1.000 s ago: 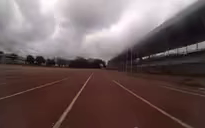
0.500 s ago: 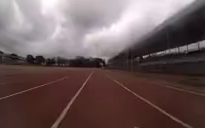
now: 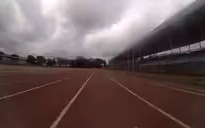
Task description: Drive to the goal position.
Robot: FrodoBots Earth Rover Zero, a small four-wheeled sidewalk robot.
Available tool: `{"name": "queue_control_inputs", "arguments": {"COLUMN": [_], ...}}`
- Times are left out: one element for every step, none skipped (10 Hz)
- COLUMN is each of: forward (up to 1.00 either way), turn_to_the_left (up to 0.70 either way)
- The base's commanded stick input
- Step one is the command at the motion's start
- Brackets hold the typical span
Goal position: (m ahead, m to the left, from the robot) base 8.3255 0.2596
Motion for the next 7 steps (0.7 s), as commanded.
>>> {"name": "queue_control_inputs", "arguments": {"forward": [0.7, 0.7, 0.7, 0.7, 0.7, 0.7, 0.7], "turn_to_the_left": [0.0, 0.0, 0.0, 0.0, 0.0, 0.0, 0.0]}}
